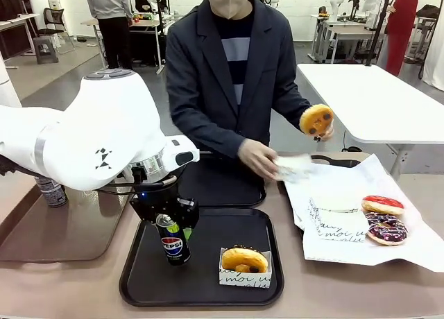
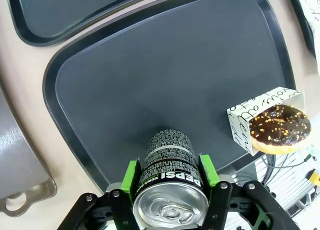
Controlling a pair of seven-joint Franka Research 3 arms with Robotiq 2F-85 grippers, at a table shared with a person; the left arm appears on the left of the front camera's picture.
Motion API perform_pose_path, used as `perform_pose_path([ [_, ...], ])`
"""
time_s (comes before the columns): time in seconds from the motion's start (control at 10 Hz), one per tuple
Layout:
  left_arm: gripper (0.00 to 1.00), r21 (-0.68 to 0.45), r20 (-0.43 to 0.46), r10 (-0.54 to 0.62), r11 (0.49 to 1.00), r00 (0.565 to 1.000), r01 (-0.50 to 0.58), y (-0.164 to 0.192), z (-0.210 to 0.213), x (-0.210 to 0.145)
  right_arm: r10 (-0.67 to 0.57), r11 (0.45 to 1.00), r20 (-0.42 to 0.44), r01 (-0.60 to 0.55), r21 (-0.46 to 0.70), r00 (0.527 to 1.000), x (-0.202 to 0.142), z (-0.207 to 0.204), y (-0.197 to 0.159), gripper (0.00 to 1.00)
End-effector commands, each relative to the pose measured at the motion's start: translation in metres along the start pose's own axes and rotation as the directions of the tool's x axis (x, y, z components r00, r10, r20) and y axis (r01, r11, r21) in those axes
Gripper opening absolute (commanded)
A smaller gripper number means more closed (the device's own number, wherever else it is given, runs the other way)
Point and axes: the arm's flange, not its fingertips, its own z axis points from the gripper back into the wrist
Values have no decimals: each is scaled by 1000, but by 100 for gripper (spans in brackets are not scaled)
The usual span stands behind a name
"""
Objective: Set up donuts and drinks on trays.
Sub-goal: Pick up one Pepsi coke and place it on the Flat Tray.
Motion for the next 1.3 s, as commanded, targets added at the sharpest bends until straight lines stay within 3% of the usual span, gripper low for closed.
perform_pose_path([
  [0.0,59,1,-1,-1,1000,1000,1,0,-1,-1,17,1000,25,-18,25,1000,3,-1,0,100],
  [0.4,59,113,151,5,993,989,-22,8,-2,2,17,1000,25,-18,25,1000,3,-1,0,100],
  [1.0,59,152,164,21,987,986,-46,19,-18,6,17,1000,25,-18,25,1000,3,-1,0,100],
  [1.1,89,153,158,21,987,987,-45,20,-18,6,17,1000,25,-18,25,1000,3,-1,0,100],
  [1.2,100,149,165,26,988,986,-51,19,-14,6,17,1000,25,-18,25,1000,3,-1,0,100],
])
